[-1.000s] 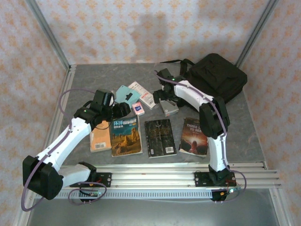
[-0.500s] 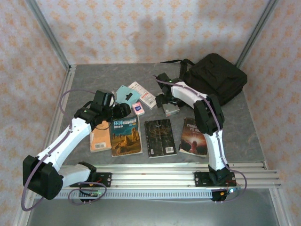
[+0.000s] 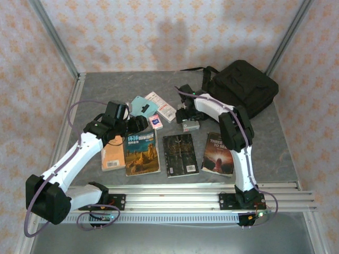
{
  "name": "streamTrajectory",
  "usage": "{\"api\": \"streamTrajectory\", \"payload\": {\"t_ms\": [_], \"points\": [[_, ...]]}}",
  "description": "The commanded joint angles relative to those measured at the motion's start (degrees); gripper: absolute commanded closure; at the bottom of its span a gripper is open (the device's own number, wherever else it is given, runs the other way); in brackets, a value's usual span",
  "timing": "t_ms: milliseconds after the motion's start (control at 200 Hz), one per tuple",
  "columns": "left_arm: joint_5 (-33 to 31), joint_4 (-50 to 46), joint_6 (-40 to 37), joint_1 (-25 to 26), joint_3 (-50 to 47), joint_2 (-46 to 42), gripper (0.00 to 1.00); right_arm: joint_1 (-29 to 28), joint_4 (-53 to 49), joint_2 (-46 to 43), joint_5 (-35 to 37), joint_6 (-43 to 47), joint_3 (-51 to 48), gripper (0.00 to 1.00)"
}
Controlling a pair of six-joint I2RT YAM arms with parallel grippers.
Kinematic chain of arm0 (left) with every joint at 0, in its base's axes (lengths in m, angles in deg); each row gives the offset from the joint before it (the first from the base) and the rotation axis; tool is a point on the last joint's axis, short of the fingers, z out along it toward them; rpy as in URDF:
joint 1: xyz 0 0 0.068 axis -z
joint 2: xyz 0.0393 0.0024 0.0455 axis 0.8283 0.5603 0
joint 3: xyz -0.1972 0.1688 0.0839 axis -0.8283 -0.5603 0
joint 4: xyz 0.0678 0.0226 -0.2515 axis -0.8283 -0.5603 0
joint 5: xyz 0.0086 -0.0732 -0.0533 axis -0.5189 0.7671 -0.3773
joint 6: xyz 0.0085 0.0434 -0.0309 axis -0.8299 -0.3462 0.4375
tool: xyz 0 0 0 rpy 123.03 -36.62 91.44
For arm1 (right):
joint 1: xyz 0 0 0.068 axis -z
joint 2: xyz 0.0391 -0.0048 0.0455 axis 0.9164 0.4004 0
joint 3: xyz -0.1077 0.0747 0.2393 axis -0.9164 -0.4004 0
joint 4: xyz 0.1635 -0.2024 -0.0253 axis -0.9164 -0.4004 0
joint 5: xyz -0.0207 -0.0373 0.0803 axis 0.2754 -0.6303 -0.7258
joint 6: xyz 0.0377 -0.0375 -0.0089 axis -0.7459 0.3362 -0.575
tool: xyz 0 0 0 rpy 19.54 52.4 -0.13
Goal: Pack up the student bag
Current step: Pick up the pencil case from the center of the table.
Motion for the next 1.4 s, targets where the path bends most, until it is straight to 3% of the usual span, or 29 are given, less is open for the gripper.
{"api": "streamTrajectory", "payload": {"t_ms": [0, 205, 340, 510, 605, 736, 831, 956, 1041, 1136, 1396], "points": [[0.87, 2.05, 1.11, 0.36, 0.59, 1.27, 0.39, 0.06, 3.85, -7.86, -0.59, -2.57, -3.19, 0.14], [0.95, 3.5, 2.48, 2.49, 4.03, 3.91, 0.34, -2.16, 10.16, -17.38, -0.32, -2.74, -10.55, 0.14], [3.55, 1.97, 0.19, 2.64, 9.8, 7.08, 0.31, -5.27, 13.93, -23.73, 0.53, 3.14, -15.92, 0.12], [4.29, -7.07, -8.91, 2.55, 18.41, 9.64, 0.3, -6.74, 22.07, -33.23, -8.78, 25.79, -25.89, 0.11], [6.01, -6.67, -9.05, 2.55, 17.48, 9.59, 0.29, -7.13, 27.84, -38.62, -10.6, 39.49, -31.31, 0.09], [15.35, -1.2, -8.21, 2.93, 14.5, 10.42, 0.29, -7.43, 23.31, -39.68, -9.51, 48.08, -29.19, 0.09], [13.86, -3.31, -11.26, 3.89, 15.66, 10.93, 0.29, -8.46, 21.35, -41.34, -8.06, 53.49, -31.12, 0.08], [9.04, -4.99, -10.69, 4.04, 15.64, 11.67, 0.29, -8.32, 23.23, -40.15, -2.91, 48.53, -31.83, 0.08], [8.99, -5.15, -10.31, 4.04, 15.34, 12.66, 0.29, -7.7, 25.89, -38.61, -3.97, 40.72, -31.53, 0.05], [7.27, -5.58, -10.05, 3.97, 14.9, 12.87, 0.3, -7.68, 19.27, -32.8, -6.41, 36.26, -26.95, 0.02], [6.13, -5.31, -10.13, 3.18, 12.66, 10.78, 0.29, -7.37, 14.68, -19.45, -3.59, 36.8, -20.3, 0.01]]}}
